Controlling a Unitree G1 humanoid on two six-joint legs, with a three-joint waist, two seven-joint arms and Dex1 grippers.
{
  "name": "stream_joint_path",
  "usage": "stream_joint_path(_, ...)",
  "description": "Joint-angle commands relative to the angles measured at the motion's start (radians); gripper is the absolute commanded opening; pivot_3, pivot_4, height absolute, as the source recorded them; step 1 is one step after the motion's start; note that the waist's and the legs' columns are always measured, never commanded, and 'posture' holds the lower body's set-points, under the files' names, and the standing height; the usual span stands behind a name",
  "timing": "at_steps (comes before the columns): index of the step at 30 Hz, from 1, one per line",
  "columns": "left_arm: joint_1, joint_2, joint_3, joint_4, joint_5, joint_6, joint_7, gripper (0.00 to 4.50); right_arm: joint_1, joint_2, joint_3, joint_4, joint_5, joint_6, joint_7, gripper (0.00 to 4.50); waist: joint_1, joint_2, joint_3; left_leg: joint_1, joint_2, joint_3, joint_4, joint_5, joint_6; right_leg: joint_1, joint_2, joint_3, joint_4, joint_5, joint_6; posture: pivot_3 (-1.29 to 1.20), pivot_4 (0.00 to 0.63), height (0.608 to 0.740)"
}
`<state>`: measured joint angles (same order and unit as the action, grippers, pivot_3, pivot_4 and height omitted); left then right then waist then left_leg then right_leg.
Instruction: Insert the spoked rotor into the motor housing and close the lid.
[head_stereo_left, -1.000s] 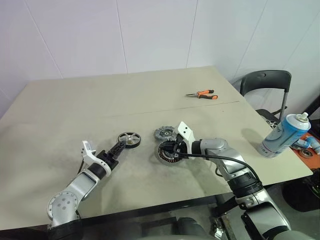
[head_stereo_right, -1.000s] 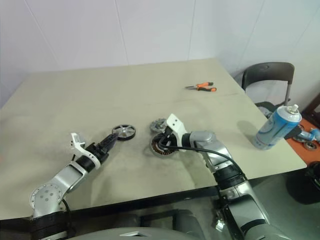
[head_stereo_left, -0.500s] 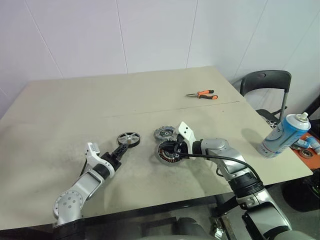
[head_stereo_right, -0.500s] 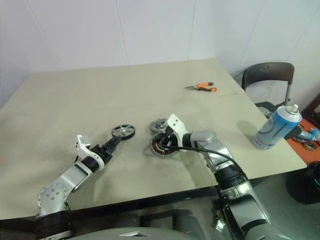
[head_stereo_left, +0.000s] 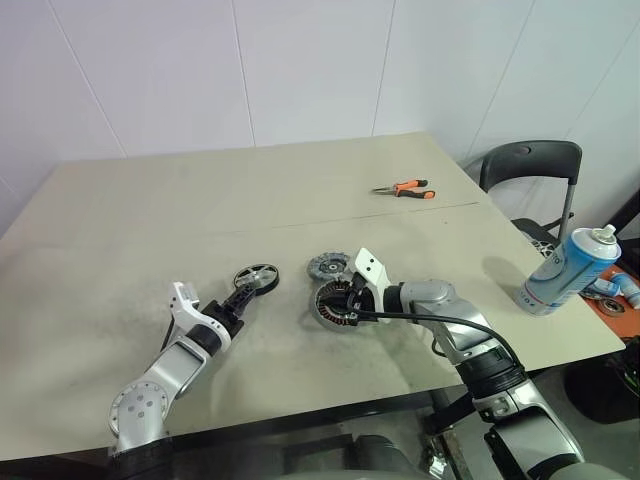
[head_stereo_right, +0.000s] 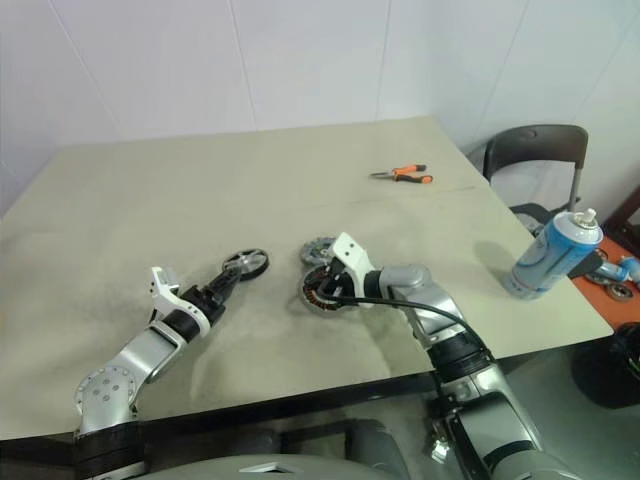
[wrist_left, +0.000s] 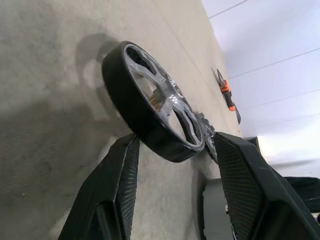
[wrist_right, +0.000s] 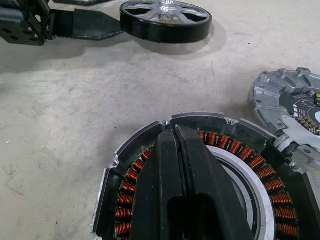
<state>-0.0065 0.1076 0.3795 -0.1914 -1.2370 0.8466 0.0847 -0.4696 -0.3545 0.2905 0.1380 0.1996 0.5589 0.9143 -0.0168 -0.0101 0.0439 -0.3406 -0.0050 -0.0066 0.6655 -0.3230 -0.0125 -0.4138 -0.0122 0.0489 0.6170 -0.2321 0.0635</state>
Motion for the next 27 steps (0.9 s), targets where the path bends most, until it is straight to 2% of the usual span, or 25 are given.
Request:
stream_joint_path(1,-0.002,0.012,0.011,-0.031,-0.025,-0.007,0.007,2.48,-0.008,-0.006,-0.009,-0.038,0.004,-0.009,0.004,0.0,0.0,0.0,0.0,0.0,0.0,0.0,0.0,0.0,0.0,0.0,0.0,0.0,0.0,0.0,0.0,0.0,0.0,0.74)
stream_joint_path(20,0.004,0.007,0.01,-0.036,-0.072,-0.002,0.092,2.48,0.001,-0.009,-0.007,-0.049,0.005,-0.003,0.001,0.0,0.001,0.0,0.0,0.0,0.0,0.0,0.0,0.0,0.0,0.0,0.0,0.0,0.0,0.0,0.0,0.0,0.0,0.74)
stream_joint_path(27,-0.15,-0.024,-0.03,0.15,0.051,-0.057,0.049,2.48,0.002,-0.012,-0.006,-0.05,0.004,-0.004,0.0,0.0,0.003,0.0,0.0,0.002,-0.003,-0.001,0.001,0.0,0.0,0.003,0.0,-0.001,0.0,0.0,0.0,0.0,0.0,0.74)
